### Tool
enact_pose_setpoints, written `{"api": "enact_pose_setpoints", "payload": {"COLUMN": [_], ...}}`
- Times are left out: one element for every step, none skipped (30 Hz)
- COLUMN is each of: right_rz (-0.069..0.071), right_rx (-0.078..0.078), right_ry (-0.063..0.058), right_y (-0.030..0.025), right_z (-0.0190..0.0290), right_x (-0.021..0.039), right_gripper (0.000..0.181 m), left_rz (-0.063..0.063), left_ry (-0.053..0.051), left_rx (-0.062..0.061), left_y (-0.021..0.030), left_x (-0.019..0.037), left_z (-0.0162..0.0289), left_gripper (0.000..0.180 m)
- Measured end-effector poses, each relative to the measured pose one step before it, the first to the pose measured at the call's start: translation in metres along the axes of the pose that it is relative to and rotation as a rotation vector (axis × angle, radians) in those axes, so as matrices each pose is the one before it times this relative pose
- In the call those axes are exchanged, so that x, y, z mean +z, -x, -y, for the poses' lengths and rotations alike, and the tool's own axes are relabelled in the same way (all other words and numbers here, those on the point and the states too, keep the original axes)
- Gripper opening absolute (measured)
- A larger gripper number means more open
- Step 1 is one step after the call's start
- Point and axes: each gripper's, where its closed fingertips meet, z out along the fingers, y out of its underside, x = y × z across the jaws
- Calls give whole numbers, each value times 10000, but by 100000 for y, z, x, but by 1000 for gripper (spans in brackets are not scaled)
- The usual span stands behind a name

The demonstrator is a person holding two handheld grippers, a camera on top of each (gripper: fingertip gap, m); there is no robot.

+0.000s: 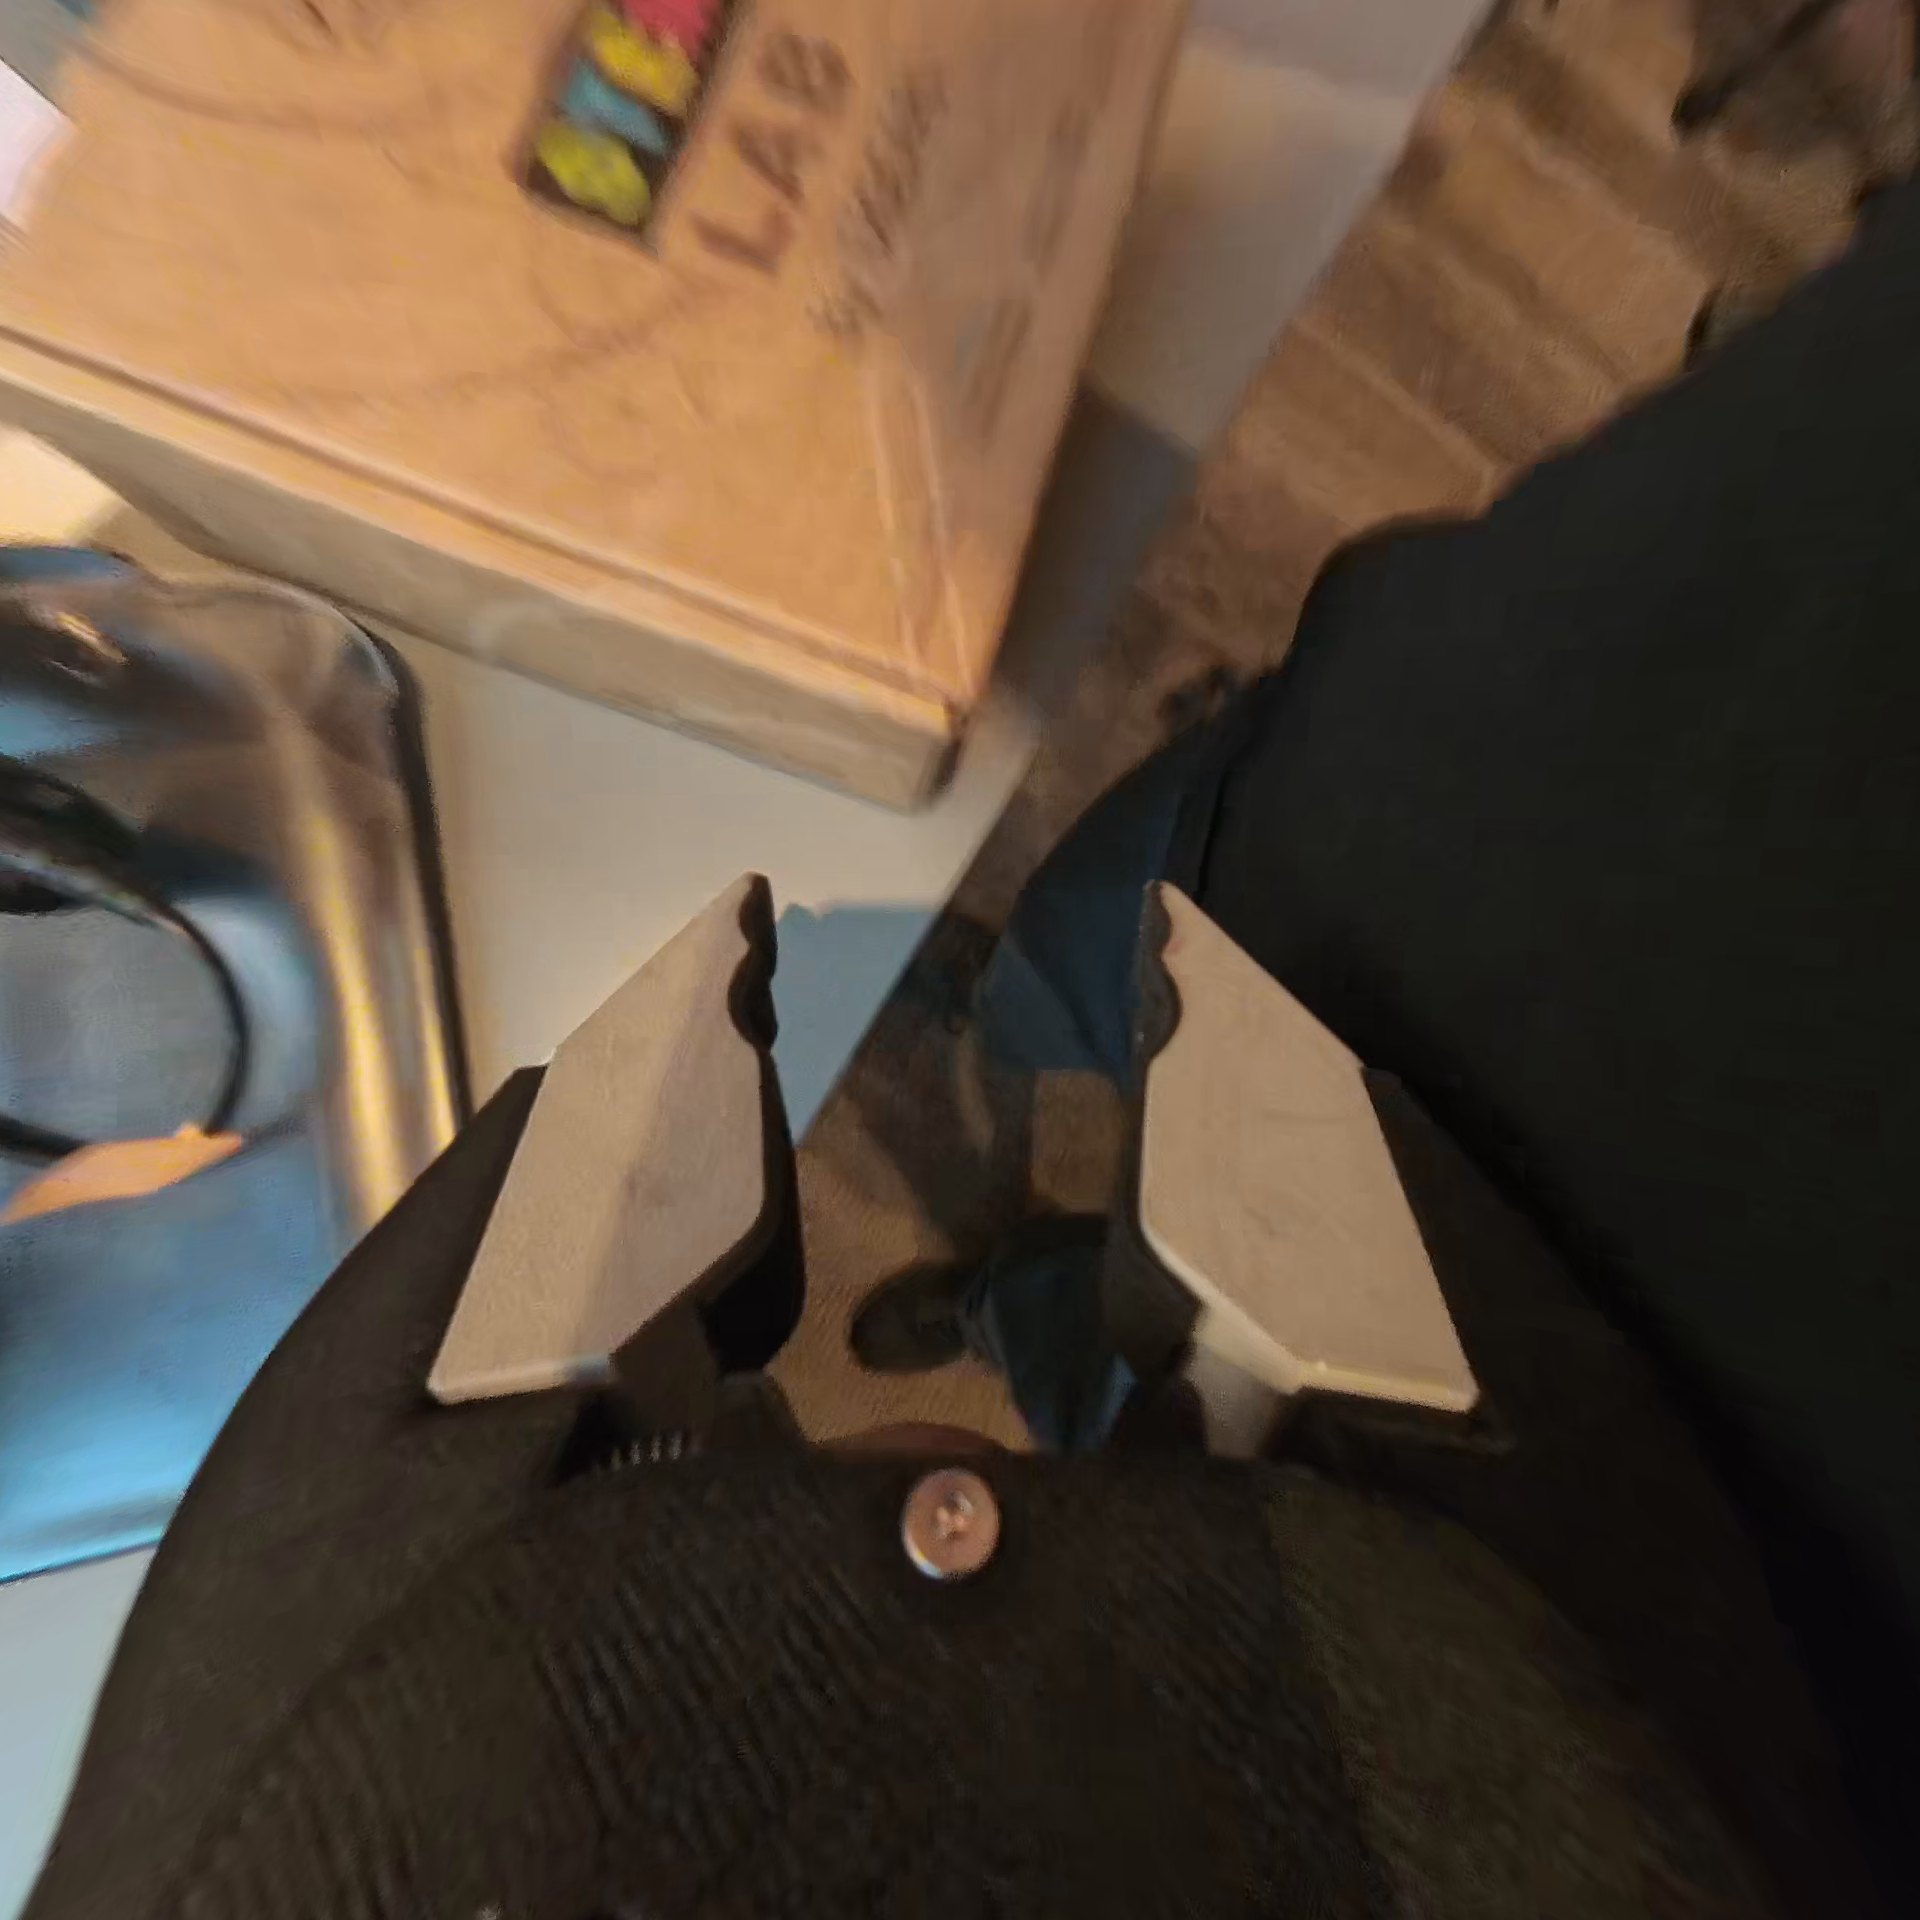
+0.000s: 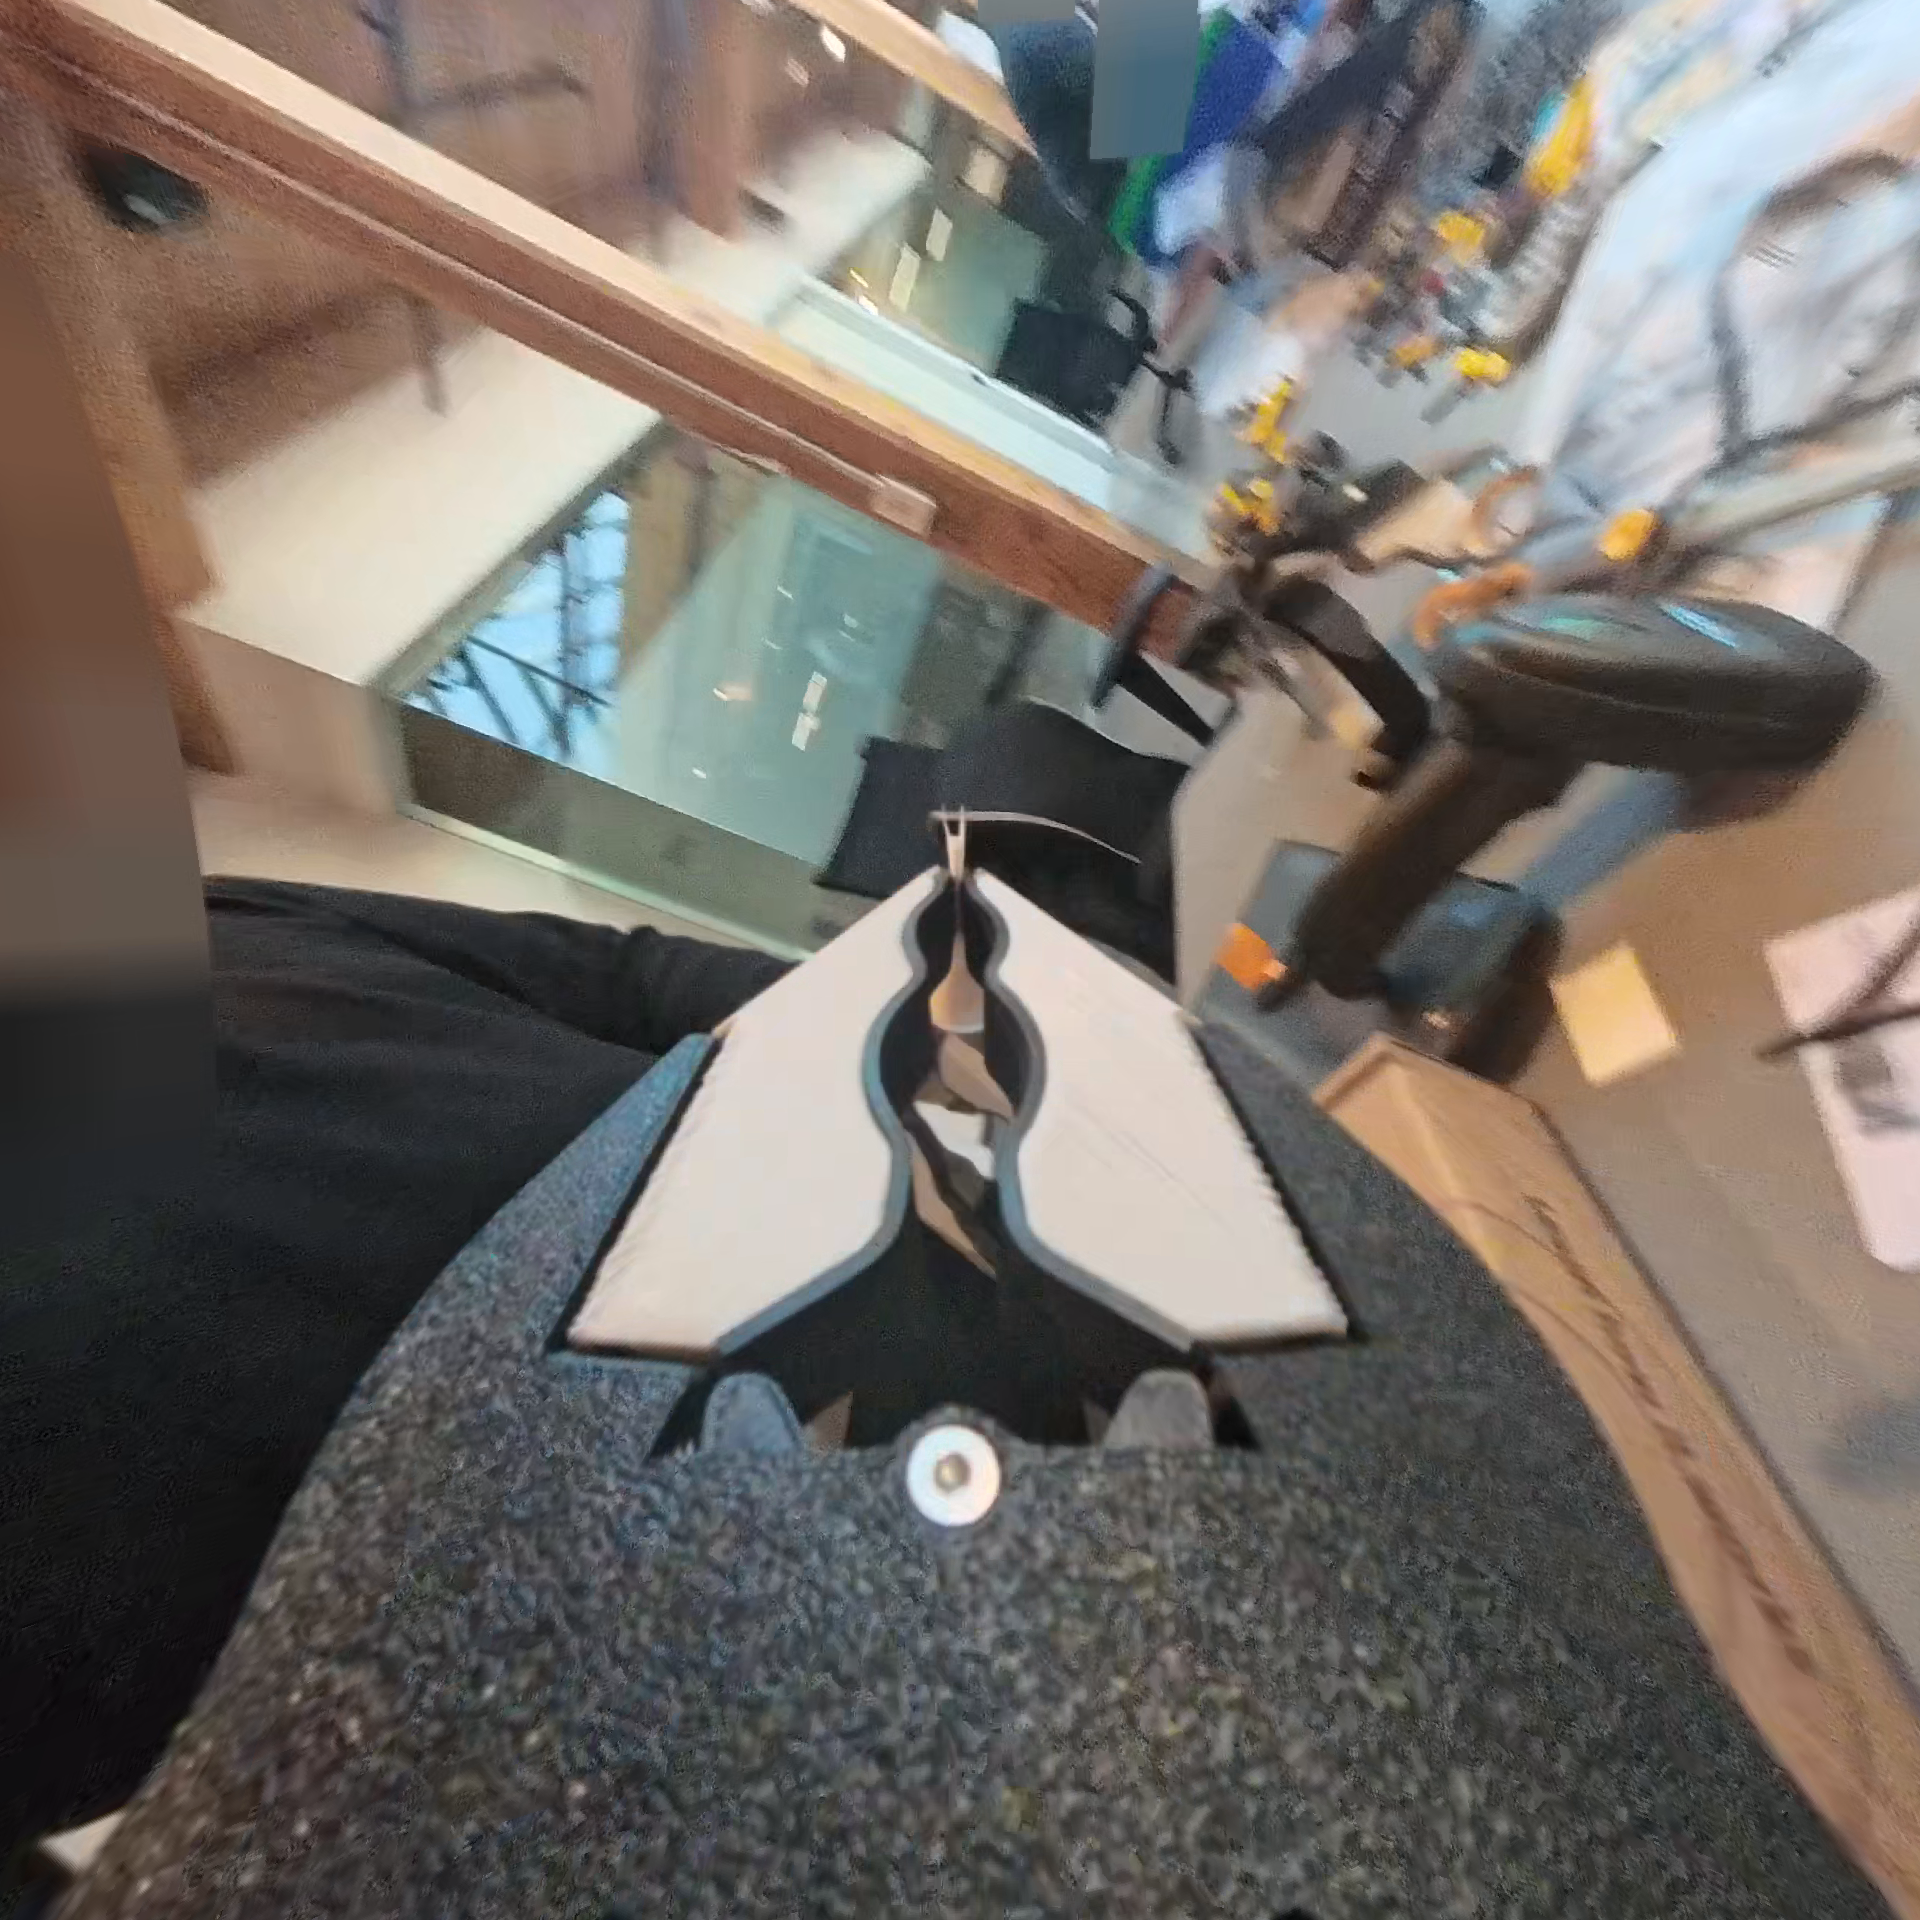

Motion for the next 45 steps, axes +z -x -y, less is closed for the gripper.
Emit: {"api": "enact_pose_setpoints", "payload": {"right_rz": [951, 842, 661, 608, 513, 247, 181, 256, 194, 117, 191, 141, -33, -23, 66, -86, -89, -40, 1, 119, 83, -97, 1, 7, -72, -240, -341, -570, -688, -915, -991, -554, -312, -336, -261, -82, -6, -111, -180, -235, -69, -6, 37, 66, 110], "right_rx": [-234, -316, -281, -211, -196, -244, -240, -167, -112, -120, -134, -125, -131, -127, -105, -117, -138, -154, -98, -10, 0, -6, 41, 79, 107, 159, 193, 190, 32, -169, -309, -408, -308, -190, -168, -135, -131, -127, -131, -35, 71, 120, 164, 222, 296], "right_ry": [-667, -615, -497, -276, -128, -107, -72, -54, -41, 5, 8, 50, 90, 55, -76, -113, -30, 7, -44, -56, -12, 37, -35, -48, -88, -101, -136, -194, -219, -102, 116, 237, 269, 271, 156, 116, 92, 81, 152, 151, 103, 63, 53, 28, 9], "right_y": [2149, 2042, 1708, 1530, 1351, 903, 801, 891, 799, 585, 685, 605, 311, 224, 350, 115, 62, 170, 178, 290, 244, -75, 9, -51, -139, -387, -437, -709, -880, -1068, -1022, -230, 148, -60, 36, 182, 223, -93, -184, -325, -101, -56, -37, -46, -75], "right_z": [479, 404, 216, -76, -234, -199, -175, -103, -54, -102, -127, -174, -192, -129, 106, 182, 50, -1, 56, 48, -4, -105, -1, 52, 141, 191, 328, 443, 440, 197, -139, -339, -375, -323, -159, -106, -74, -116, -230, -200, -153, -126, -147, -159, -160], "right_x": [-423, -200, -7, 200, 308, 399, 414, 381, 363, 307, 283, 237, 147, 45, -87, -215, -214, -243, -238, -198, -191, -154, -179, -174, -220, -339, -496, -800, -722, -690, -471, -212, -12, 152, 116, 129, 125, 123, 75, 83, 93, 80, 79, 87, 85], "right_gripper": [0, 0, 0, 0, 0, 0, 0, 0, 0, 1, 1, 1, 1, 1, 0, 1, 0, 0, 0, 0, 0, 0, 0, 1, 6, 15, 24, 32, 38, 36, 36, 36, 35, 35, 34, 29, 24, 14, 0, 0, 0, 0, 0, 0, 0], "left_rz": [62, 43, -137, -573, -848, -721, -528, -390, -344, -349, -249, -123, -161, -185, -235, -278, -223, -149, -162, -99, -87, -219, -16, 93, 170, 480, 618, 685, 667, 517, 374, 320, 213, 108, 33, -12, -13, -37, -24, 24, 53, 45, 46, 20, -12], "left_ry": [-557, -641, -655, -730, -871, -944, -849, -599, -338, -146, -12, 56, 51, 47, 81, 65, 10, -35, -52, -40, -45, -42, 12, 66, 128, 90, 146, 295, 298, 270, 328, 280, 185, 151, 130, 85, 37, -5, 23, 35, 48, 13, 1, 8, 31], "left_rx": [-424, -635, -843, -848, -759, -603, -391, -246, -164, -108, -80, -56, -40, -28, -41, -41, -23, -53, -106, -115, -87, -11, 50, 176, 240, 362, 408, 400, 392, 377, 340, 272, 182, 57, -78, -137, -151, -128, -122, -93, -50, -30, -50, -82, -110], "left_y": [747, 848, 654, -61, -638, -654, -531, -434, -445, -530, -424, -249, -306, -267, -328, -478, -414, -278, -219, -65, 6, -210, -19, 38, 112, 437, 646, 725, 755, 558, 350, 325, 201, 89, 157, 85, 108, 48, 70, 153, 147, 126, 127, 137, 115], "left_x": [-683, -677, -581, -471, -373, -214, 7, 297, 482, 574, 604, 574, 517, 496, 516, 437, 382, 339, 278, 249, 221, 161, 140, 122, 183, 69, -34, -68, -121, -114, -60, -68, -53, -12, 106, 34, 30, 1, 6, 19, -9, -20, -54, -46, -33], "left_z": [1984, 2475, 2861, 3224, 3496, 3465, 3121, 2523, 1910, 1358, 926, 631, 471, 290, 58, 42, 28, 47, 69, 51, 67, 86, -14, -86, -104, 17, 76, -10, -90, -96, -215, -257, -198, -220, -278, -210, -166, -124, -149, -194, -208, -155, -141, -124, -150], "left_gripper": [67, 65, 61, 59, 56, 49, 42, 36, 34, 34, 35, 37, 37, 34, 29, 24, 19, 19, 19, 17, 13, 1, 0, 0, 0, 0, 0, 0, 0, 0, 0, 0, 0, 0, 0, 0, 0, 0, 0, 0, 0, 0, 0, 0, 0]}}
